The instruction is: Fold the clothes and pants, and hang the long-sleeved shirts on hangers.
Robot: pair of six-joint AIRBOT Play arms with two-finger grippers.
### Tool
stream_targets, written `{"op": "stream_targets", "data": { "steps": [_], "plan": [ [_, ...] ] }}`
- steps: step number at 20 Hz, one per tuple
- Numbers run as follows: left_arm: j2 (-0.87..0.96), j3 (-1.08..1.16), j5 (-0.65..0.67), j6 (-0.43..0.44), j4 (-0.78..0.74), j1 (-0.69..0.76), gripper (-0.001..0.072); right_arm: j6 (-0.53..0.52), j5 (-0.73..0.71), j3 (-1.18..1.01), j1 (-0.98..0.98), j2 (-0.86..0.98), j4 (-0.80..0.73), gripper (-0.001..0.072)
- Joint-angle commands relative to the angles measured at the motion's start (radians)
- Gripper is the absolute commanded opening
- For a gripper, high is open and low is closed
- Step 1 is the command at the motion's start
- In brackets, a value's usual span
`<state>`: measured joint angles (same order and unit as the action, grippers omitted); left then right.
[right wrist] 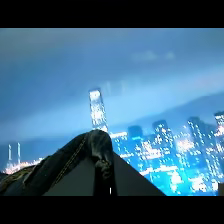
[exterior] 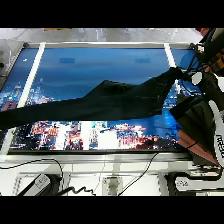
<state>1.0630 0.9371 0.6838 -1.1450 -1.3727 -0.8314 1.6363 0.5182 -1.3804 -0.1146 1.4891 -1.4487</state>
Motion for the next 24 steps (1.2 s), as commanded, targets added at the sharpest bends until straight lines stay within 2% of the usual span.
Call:
{"op": "stream_targets", "data": {
  "steps": [1,2,3,4,5,7,8,10,12,14,16,18,19,20,23,24],
  "plan": [
    [-0.064,0.047,-0.003,-0.001,-0.094,-0.008,0.0030,0.005,-0.011,0.001,0.002,-0.009,-0.056,0.0033],
    [-0.074,0.047,0.022,-0.001,-0.126,-0.008,0.0030,-0.014,0.001,0.001,-0.005,-0.010,-0.055,0.0042],
    [-0.072,0.044,0.045,-0.001,-0.134,-0.009,0.0030,-0.014,0.023,0.001,-0.007,-0.009,-0.056,0.0157],
    [-0.068,0.031,0.050,-0.001,-0.134,-0.008,0.0030,-0.014,0.057,0.001,-0.013,-0.009,-0.053,0.0403],
    [-0.062,0.017,0.049,-0.001,-0.121,-0.003,0.0030,-0.014,0.116,0.001,-0.024,-0.009,-0.055,0.0461],
    [-0.039,-0.002,0.050,-0.001,-0.075,-0.003,0.0030,-0.018,0.283,0.001,-0.064,-0.009,-0.060,0.0459],
    [-0.025,-0.008,0.051,-0.001,-0.062,-0.003,0.0030,-0.057,0.369,0.001,-0.088,-0.009,-0.056,0.0459],
    [0.001,-0.011,0.052,-0.001,-0.051,-0.003,0.0030,-0.240,0.586,0.002,-0.126,-0.003,-0.009,0.0458],
    [0.017,-0.011,0.056,-0.001,-0.032,-0.003,0.0031,-0.401,0.795,0.021,-0.136,0.022,0.112,0.0458],
    [0.026,-0.011,0.061,-0.001,0.003,-0.003,0.0031,-0.552,0.873,0.090,-0.126,0.048,0.213,0.0459],
    [0.028,-0.011,0.062,-0.001,0.021,-0.003,0.0031,-0.665,0.819,0.173,-0.101,0.062,0.245,0.0466],
    [0.028,-0.011,0.062,-0.001,0.021,-0.003,0.0031,-0.723,0.704,0.244,-0.055,0.069,0.266,0.0568],
    [0.028,-0.011,0.063,-0.001,0.022,-0.003,0.0031,-0.750,0.631,0.275,-0.025,0.069,0.266,0.0583],
    [0.028,-0.011,0.063,-0.001,0.028,-0.003,0.0031,-0.768,0.562,0.297,0.003,0.069,0.265,0.0628],
    [0.028,-0.011,0.063,-0.001,0.051,-0.003,0.0031,-0.750,0.322,0.308,0.079,0.069,0.259,0.0631],
    [0.028,-0.011,0.063,-0.001,0.056,-0.003,0.0031,-0.707,0.242,0.308,0.092,0.069,0.257,0.0627]
  ]
}}
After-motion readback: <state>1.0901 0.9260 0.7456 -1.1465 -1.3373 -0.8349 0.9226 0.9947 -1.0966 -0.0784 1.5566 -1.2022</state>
